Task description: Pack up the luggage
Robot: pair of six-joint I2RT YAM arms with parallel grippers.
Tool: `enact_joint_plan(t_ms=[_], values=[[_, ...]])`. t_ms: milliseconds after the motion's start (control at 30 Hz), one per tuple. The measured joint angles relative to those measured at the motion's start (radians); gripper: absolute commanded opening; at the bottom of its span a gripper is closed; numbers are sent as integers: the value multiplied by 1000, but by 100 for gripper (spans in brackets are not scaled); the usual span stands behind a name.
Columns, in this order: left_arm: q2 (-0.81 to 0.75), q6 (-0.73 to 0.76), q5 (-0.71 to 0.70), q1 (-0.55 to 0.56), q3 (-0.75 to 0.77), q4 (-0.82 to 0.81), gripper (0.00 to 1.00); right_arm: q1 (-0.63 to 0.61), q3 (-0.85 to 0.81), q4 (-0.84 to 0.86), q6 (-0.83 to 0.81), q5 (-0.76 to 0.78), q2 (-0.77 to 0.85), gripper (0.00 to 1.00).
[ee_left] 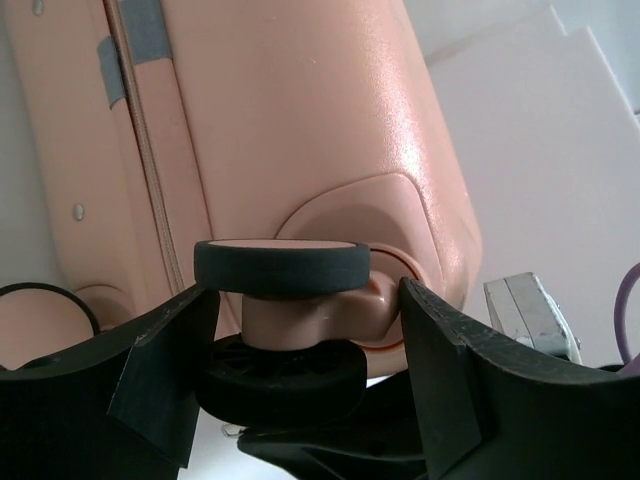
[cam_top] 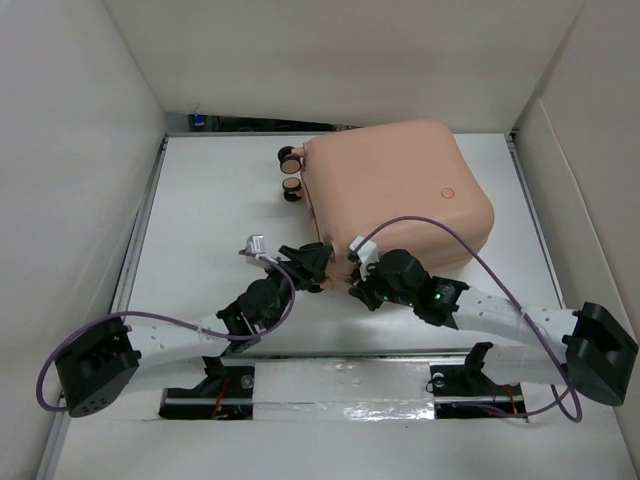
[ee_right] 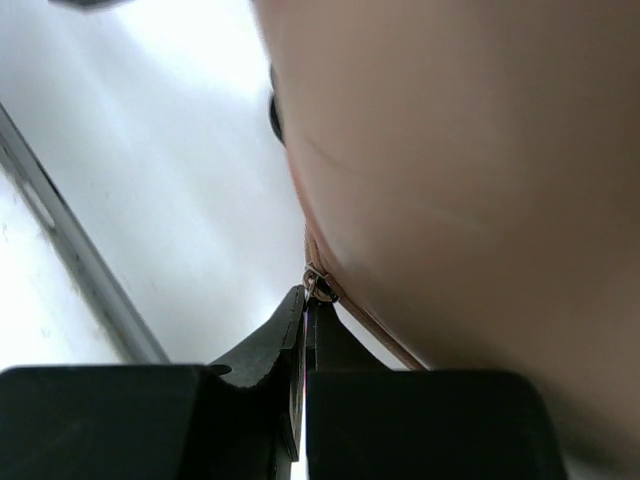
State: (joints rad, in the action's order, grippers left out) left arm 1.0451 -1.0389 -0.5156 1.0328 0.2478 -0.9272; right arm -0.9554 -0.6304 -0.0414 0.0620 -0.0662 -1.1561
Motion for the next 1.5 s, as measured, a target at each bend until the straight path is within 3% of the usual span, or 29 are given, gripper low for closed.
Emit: enact_joint_plan(t_ms=[167,200,267,333,400,533,700,900,1233,1500], values=[[21,66,-26,38,63,60,1,4,99,144,28,22,42,0],[31,87,-1,43,82,74,7,13,116,138,34,31,74,0],[66,148,96,51,134,116,46,40,151,113,53,47,154,0],[121,218,241,40,208,182,74,89,200,78,77,40,245,0],[171,272,367,24,285,274,82,135,230,41,92,21,312,0],[165,308,525,-142,358,351,88,208,269,-19,101,-44,423,0],[137,325,558,-473,399,385,86,266,303,-108,99,-89,555,0],[243,442,616,-647,503,414,84,306,308,-179,92,-128,624,0],[413,774,785,-681,650,471,92,322,314,-191,70,-164,644,0],[616,993,883,-681,964,694,87,333,319,-200,65,-192,665,0]])
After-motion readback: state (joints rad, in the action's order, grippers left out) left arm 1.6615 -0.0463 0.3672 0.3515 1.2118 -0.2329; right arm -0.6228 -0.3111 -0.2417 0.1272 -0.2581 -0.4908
